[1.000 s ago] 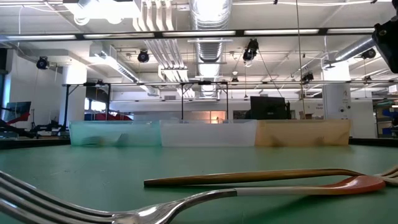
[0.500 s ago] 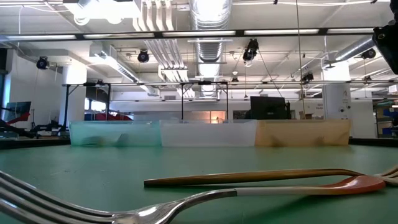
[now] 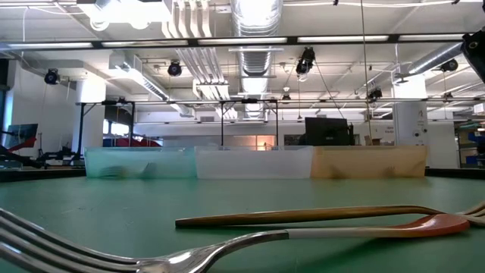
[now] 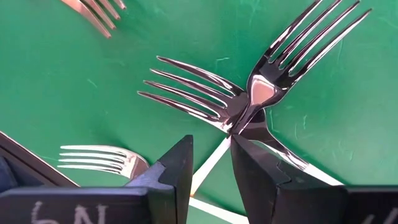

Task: Sort silverware by color (type)
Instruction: Put the orange fork into the white bin

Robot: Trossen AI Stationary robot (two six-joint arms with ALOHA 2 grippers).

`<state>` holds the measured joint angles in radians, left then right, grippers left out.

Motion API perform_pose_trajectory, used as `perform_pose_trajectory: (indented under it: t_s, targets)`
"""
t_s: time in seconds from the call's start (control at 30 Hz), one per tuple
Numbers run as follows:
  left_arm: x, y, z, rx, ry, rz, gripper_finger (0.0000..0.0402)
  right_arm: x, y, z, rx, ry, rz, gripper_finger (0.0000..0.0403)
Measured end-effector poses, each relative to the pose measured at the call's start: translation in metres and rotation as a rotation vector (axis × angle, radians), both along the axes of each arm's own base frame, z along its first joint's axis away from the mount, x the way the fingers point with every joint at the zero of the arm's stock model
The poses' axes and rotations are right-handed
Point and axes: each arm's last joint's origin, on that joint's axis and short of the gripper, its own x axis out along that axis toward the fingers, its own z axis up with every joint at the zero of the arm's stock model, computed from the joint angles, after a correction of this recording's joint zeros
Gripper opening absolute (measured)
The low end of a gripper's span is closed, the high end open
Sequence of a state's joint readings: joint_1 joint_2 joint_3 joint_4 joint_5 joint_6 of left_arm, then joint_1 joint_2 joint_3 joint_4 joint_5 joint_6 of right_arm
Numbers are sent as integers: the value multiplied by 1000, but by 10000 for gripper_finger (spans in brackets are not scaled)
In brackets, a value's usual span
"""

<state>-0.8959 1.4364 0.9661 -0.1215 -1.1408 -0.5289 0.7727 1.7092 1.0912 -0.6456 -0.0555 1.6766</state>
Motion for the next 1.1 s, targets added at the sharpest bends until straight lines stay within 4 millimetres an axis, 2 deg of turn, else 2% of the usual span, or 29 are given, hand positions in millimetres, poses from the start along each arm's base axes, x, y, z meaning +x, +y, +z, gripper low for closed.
perform_pose_trajectory:
  t_s: [0.17, 0.4, 0.67, 1.1]
  targets:
    - [0, 0, 0, 0, 0, 0, 0, -1, -1, 4, 3, -7, 0, 102]
    - [0, 0, 0, -4, -2, 1, 0, -4, -4, 23, 51, -48, -34, 102]
    - [0, 0, -1, 5, 5, 1, 0, -5, 0, 12, 32, -11, -59, 102]
    - [0, 0, -1, 8, 8, 1, 0, -8, 3, 10, 32, 0, -78, 102]
